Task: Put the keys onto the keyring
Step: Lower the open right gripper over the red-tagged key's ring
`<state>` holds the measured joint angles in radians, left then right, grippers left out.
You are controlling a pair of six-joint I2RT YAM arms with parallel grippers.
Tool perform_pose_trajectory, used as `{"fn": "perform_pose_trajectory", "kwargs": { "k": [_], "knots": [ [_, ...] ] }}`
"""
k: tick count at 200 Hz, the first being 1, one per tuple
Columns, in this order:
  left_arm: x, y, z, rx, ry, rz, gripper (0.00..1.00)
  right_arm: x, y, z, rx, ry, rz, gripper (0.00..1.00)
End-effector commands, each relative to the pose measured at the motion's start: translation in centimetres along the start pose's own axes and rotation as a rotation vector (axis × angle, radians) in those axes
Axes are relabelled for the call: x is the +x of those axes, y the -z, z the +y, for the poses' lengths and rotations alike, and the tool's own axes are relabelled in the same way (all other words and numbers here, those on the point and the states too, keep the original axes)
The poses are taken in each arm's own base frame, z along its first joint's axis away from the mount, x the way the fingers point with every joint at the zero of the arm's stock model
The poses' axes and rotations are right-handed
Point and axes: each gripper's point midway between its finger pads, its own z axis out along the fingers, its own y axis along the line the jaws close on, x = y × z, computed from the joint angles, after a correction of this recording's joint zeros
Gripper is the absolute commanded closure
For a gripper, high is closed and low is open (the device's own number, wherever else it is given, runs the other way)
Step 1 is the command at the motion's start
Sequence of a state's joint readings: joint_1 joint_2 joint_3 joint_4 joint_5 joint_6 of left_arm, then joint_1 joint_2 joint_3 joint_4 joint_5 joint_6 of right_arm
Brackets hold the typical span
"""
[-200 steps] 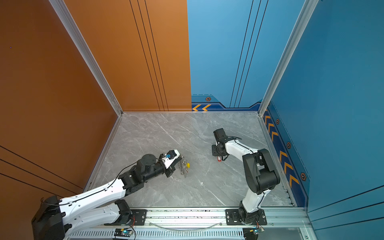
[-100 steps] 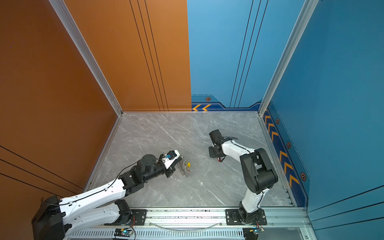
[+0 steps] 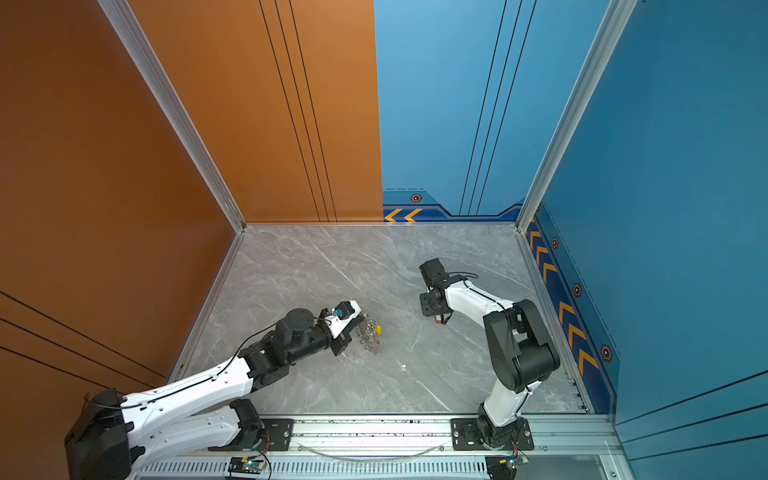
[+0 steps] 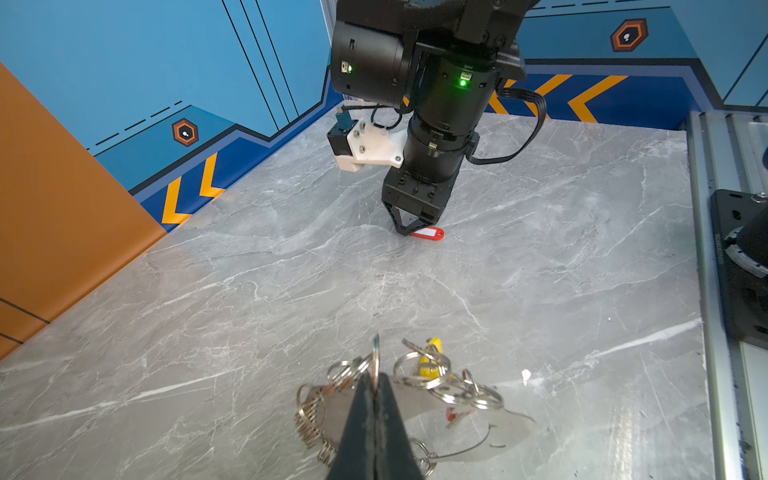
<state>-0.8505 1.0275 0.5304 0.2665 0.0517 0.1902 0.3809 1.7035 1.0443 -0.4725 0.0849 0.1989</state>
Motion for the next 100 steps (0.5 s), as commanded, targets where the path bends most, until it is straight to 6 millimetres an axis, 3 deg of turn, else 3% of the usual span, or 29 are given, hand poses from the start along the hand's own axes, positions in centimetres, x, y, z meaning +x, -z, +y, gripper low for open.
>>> {"fn": "perform_pose_trajectory", "kwargs": {
  "k": [1,52,100],
  "knots": [
    [-0.8,-0.1,0.0,-0.011,-0.003,-0.033,1.00,0.0,0.3,-0.2,0.027,0.016,0.009,0.60],
    [-0.8,0.0,0.2,-0.018,-0.004,-0.032,1.00,0.6,-0.7,-0.9,0.078,0.051,0.043,0.61],
    [-0.5,-0.3,0.1,-0.015,-0.003,-0.020,1.00,0.3,-1.3,-1.0,0.104,0.064,0.048,0.68]
  ]
}}
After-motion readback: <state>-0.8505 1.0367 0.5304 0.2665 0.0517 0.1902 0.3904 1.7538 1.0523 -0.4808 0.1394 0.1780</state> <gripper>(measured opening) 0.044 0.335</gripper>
